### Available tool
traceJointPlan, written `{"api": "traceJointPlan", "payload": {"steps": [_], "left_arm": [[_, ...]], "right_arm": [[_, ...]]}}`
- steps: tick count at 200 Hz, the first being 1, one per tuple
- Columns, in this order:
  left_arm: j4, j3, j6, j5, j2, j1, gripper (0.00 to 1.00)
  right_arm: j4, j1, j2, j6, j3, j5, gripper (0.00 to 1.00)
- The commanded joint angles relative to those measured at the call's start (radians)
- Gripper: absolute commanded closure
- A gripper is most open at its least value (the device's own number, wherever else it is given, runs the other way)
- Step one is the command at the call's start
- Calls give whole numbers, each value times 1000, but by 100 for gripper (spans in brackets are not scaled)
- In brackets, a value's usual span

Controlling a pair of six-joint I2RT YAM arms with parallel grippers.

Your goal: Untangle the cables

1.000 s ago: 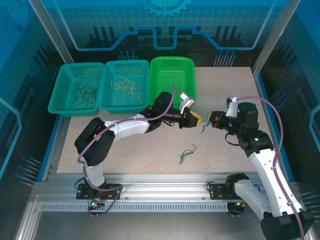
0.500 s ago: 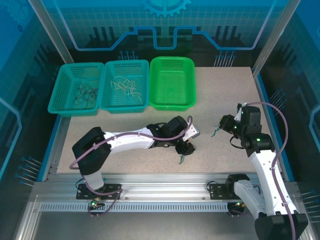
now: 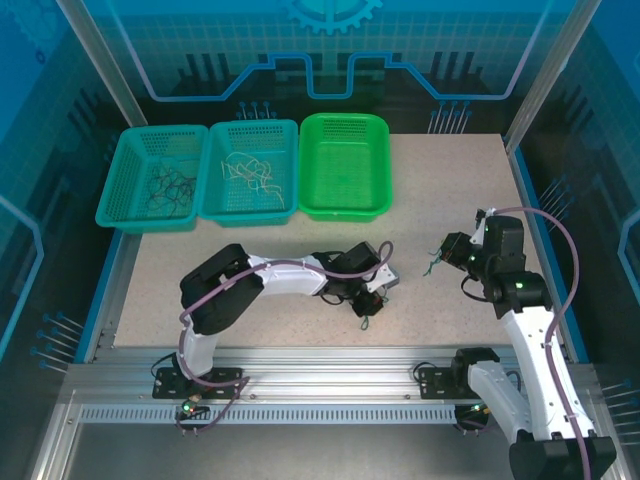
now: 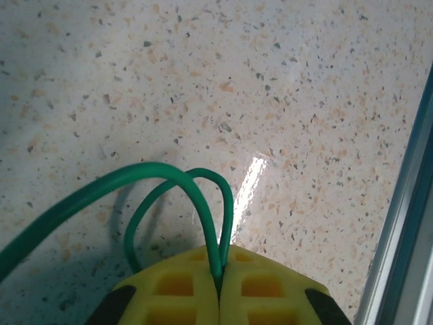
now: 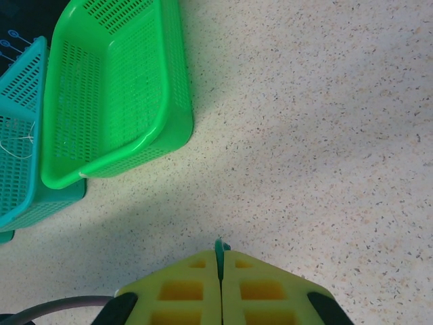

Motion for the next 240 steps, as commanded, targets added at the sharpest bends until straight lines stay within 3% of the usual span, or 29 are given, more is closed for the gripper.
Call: {"api": "traceJointPlan", "payload": {"steps": [1,22,53,91,112,119,133,144,174,202,240], "left_arm": [[107,-57,-47,69,-105,52,100],[200,-93,-103,71,-233,141,100],[187,13,-29,-29,-312,238,100],[169,262,-13,-130,-122,358,100],[177,399,-37,-131,-4,409,100],[186,432,-45,-131,23,419,90],[191,487,-67,-114,55,435,60],[197,500,-78,-105,50,438,48],[289,379,-114,-48,-79,439,39],[367,154,-179,-7,-305,433,34],[288,-175,-156,-118,-666,371,32]], "right_arm": [[-6,-10,-6,10,3,-13,100],[1,-11,-6,18,3,-30,100],[47,-10,-14,21,-3,-102,100],[66,1,-12,36,6,-158,100],[59,10,-19,38,12,-159,100],[56,10,-22,38,11,-158,100],[52,13,-29,40,12,-155,100],[47,12,-33,37,17,-152,100],[66,13,-29,33,26,-154,100],[163,28,31,44,46,-186,100],[285,130,241,-11,206,-129,98]]}}
